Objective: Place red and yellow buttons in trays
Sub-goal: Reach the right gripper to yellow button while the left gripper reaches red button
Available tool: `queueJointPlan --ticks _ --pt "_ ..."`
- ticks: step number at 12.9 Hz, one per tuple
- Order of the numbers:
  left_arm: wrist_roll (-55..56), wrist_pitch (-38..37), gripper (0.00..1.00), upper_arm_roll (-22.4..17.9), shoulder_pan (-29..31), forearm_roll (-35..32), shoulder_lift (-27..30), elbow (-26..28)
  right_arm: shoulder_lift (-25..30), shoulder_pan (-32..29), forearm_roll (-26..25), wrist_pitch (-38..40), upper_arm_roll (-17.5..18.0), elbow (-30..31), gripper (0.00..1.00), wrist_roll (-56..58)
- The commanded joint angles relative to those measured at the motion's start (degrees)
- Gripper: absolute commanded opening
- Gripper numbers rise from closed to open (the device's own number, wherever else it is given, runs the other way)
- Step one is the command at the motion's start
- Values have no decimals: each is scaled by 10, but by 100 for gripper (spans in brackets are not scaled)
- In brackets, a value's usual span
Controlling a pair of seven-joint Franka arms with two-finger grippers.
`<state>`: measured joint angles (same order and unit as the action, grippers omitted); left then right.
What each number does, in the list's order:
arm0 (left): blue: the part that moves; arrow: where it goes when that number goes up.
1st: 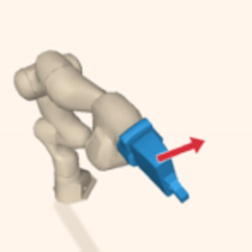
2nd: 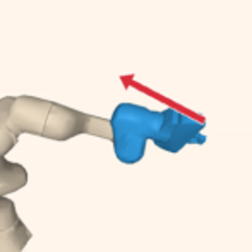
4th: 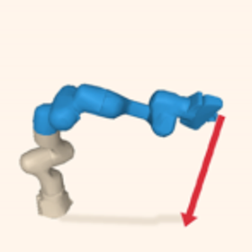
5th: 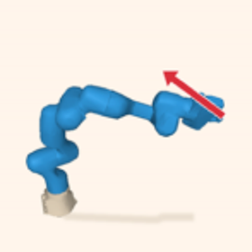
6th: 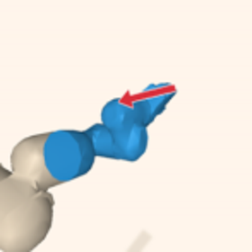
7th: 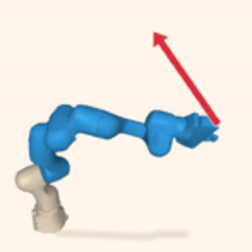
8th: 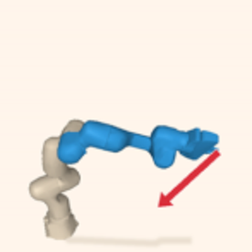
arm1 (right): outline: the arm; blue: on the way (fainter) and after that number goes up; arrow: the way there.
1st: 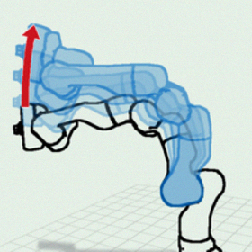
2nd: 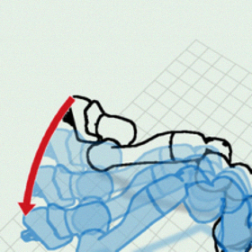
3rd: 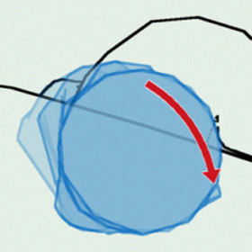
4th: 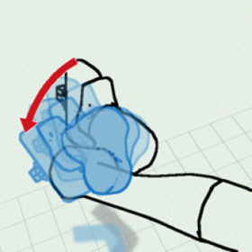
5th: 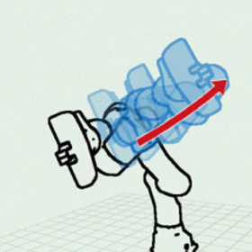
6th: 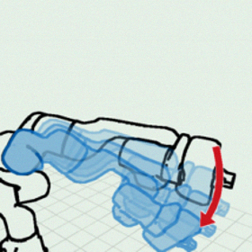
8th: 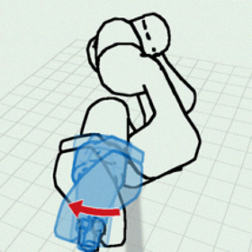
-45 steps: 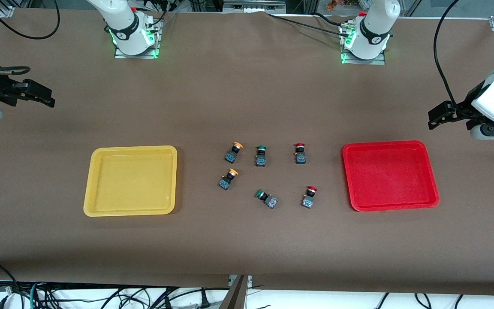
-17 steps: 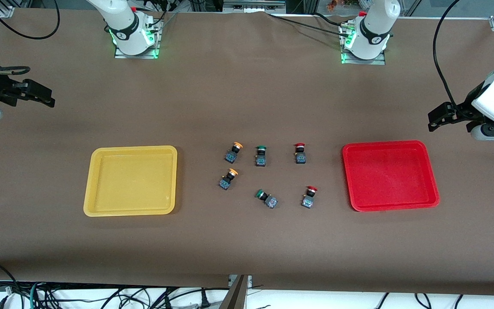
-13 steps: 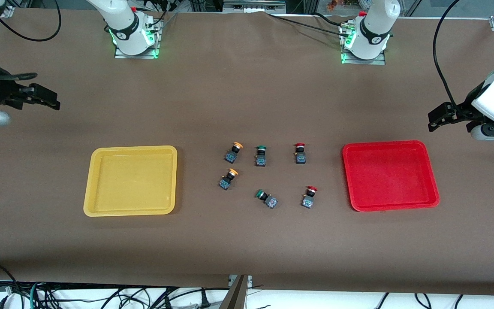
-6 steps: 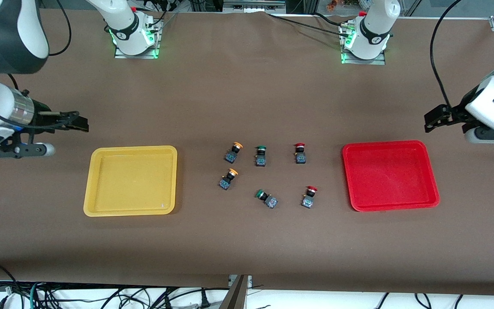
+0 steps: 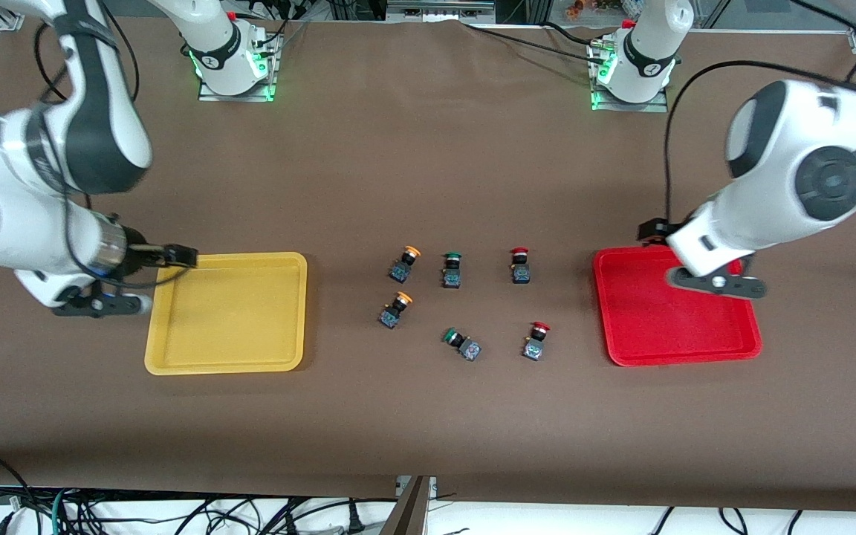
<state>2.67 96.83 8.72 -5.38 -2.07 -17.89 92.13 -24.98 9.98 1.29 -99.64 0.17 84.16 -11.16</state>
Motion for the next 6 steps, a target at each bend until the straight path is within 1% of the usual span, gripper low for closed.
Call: queueJointPlan --ticks 1,3,4,6 --pt "-10 31 100 12 -2 4 -75 -31 -25 43 6 -36 -1 -11 100 -104" --pt "-49 68 100 39 -2 4 -120 -34 -45 89 6 -65 -1 -10 100 -192" --pt "-59 99 100 50 -2 3 -141 -34 -57 114 6 -77 -1 -10 100 -232" --pt "-119 167 100 57 -2 4 -186 -32 -81 161 6 -106 -1 -8 100 -296"
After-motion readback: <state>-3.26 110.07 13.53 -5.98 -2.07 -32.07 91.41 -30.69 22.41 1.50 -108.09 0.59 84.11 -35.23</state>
